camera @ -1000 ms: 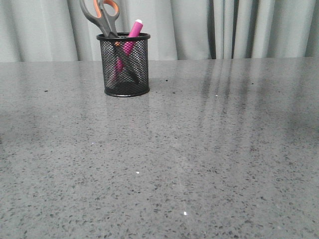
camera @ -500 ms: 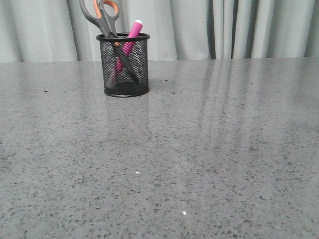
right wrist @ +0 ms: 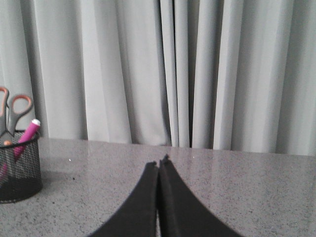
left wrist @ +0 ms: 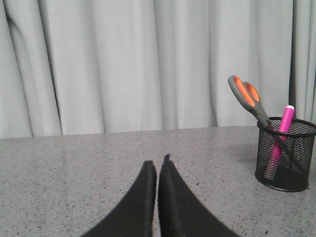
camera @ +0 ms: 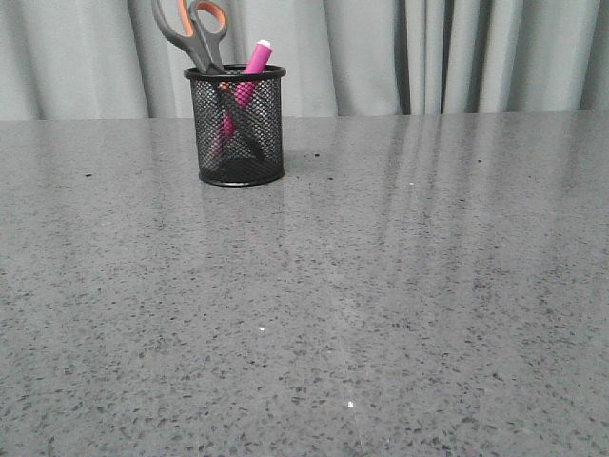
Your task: Put pen and scissors into bin
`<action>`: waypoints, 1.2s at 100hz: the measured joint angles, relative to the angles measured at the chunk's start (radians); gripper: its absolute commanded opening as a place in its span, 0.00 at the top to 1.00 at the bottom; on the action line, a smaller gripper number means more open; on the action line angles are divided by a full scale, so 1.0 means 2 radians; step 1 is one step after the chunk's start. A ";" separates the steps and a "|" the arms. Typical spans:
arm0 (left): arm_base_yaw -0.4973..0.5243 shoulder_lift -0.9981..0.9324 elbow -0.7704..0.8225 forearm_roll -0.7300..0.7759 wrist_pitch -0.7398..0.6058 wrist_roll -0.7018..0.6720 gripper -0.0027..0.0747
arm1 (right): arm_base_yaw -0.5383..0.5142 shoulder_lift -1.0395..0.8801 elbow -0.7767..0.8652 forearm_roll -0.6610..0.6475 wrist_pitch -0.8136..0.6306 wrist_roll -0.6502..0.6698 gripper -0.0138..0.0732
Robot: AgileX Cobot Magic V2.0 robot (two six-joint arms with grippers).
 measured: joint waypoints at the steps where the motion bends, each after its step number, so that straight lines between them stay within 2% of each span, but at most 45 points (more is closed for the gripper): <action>1: 0.000 -0.001 0.002 0.000 0.000 0.000 0.99 | 0.000 -0.005 0.000 0.000 0.001 0.000 0.92; 20: 0.000 -0.010 0.006 -0.013 0.000 0.000 0.99 | 0.000 -0.035 0.000 0.004 0.006 0.000 0.92; 120: 0.000 -0.010 0.007 -0.013 -0.004 -0.003 0.99 | 0.000 -0.035 0.000 0.006 0.016 -0.001 0.92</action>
